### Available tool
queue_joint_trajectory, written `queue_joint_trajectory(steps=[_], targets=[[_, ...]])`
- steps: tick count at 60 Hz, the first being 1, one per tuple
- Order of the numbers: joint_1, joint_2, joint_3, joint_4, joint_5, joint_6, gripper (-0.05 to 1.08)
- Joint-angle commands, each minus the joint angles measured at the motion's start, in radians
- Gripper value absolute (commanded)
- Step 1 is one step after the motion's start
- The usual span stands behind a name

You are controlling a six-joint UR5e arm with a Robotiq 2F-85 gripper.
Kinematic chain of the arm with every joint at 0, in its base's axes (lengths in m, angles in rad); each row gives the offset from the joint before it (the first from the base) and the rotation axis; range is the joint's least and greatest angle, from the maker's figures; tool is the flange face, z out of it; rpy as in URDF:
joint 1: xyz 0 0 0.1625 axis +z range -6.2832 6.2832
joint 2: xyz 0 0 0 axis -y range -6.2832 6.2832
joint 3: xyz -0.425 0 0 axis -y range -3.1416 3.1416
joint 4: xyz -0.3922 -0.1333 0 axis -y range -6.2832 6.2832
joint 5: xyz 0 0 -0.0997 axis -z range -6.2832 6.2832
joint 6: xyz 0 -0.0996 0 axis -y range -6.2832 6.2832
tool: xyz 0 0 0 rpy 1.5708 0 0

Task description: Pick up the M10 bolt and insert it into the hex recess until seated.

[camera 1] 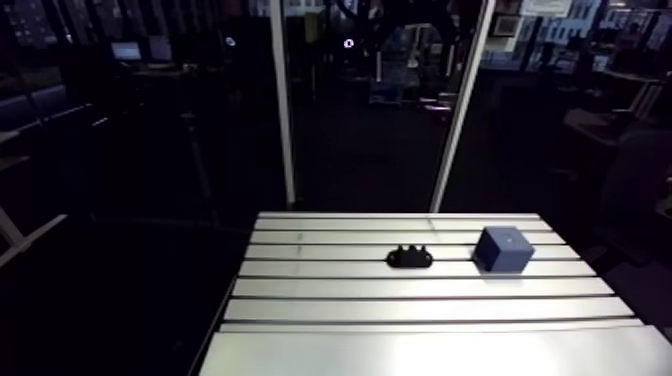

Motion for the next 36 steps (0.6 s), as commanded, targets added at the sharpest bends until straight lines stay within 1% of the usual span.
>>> queue_joint_trajectory(steps=[1,8,10,11,12,13,14,16,17,18,19,20,25,28,33,36], targets=[[-0.018,-0.005,-0.004,0.010,0.001,-0.010,0.01],[-0.016,-0.005,-0.006,0.011,0.001,-0.012,0.01],[-0.015,-0.004,-0.008,0.012,0.003,-0.012,0.01],[-0.012,-0.005,-0.010,0.013,0.008,-0.012,0.01],[-0.012,-0.005,-0.010,0.013,0.008,-0.012,0.01],[-0.010,-0.004,-0.013,0.013,0.015,-0.012,0.01],[-0.010,-0.004,-0.013,0.013,0.015,-0.012,0.01],[-0.013,-0.004,-0.016,0.019,0.029,-0.012,0.01],[-0.013,-0.004,-0.016,0.019,0.029,-0.012,0.01],[-0.014,-0.004,-0.016,0.024,0.035,-0.012,0.01],[-0.014,-0.004,-0.016,0.024,0.035,-0.012,0.01],[-0.016,-0.004,-0.015,0.029,0.040,-0.012,0.01],[-0.019,-0.004,-0.011,0.033,0.041,-0.012,0.01],[-0.019,-0.004,-0.008,0.034,0.035,-0.013,0.01],[-0.019,-0.004,-0.003,0.038,0.033,-0.013,0.01],[-0.021,-0.004,-0.001,0.042,0.029,-0.013,0.01]])
